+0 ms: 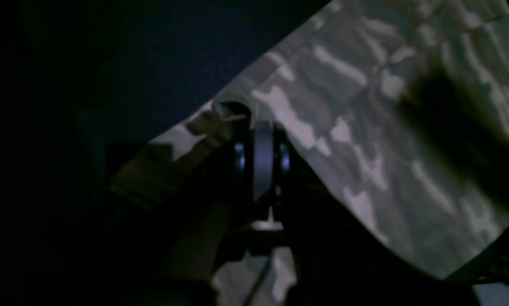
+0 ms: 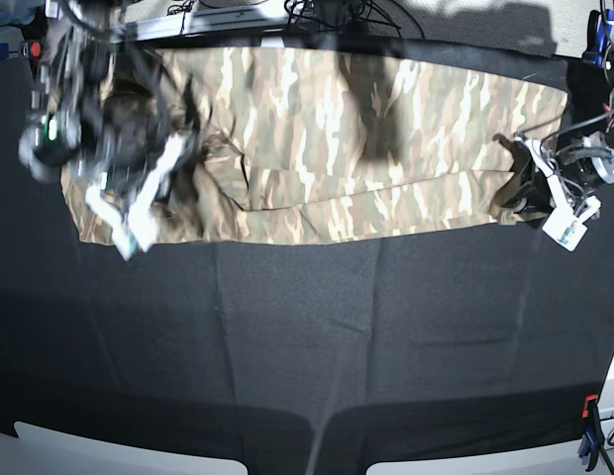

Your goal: Layout the t-shirt on the table in an organized manner, then fold the t-shirt properly

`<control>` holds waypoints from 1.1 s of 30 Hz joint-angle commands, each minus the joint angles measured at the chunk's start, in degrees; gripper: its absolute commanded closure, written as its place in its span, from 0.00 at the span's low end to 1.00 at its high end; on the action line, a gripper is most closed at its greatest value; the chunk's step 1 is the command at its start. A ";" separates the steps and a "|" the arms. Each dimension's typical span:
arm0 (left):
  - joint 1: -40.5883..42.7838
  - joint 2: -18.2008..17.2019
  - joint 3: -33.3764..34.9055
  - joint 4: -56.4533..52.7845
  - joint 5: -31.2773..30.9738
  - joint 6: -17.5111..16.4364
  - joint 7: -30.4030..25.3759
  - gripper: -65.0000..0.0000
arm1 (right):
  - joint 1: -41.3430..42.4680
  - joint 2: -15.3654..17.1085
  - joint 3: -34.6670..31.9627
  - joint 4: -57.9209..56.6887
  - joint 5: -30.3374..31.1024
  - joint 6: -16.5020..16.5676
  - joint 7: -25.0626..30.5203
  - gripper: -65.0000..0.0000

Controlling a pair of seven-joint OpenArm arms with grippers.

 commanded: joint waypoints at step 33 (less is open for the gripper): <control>5.14 -13.03 -0.52 7.72 -4.44 -0.34 -4.33 1.00 | -17.55 0.66 0.33 17.55 -14.05 0.32 1.70 1.00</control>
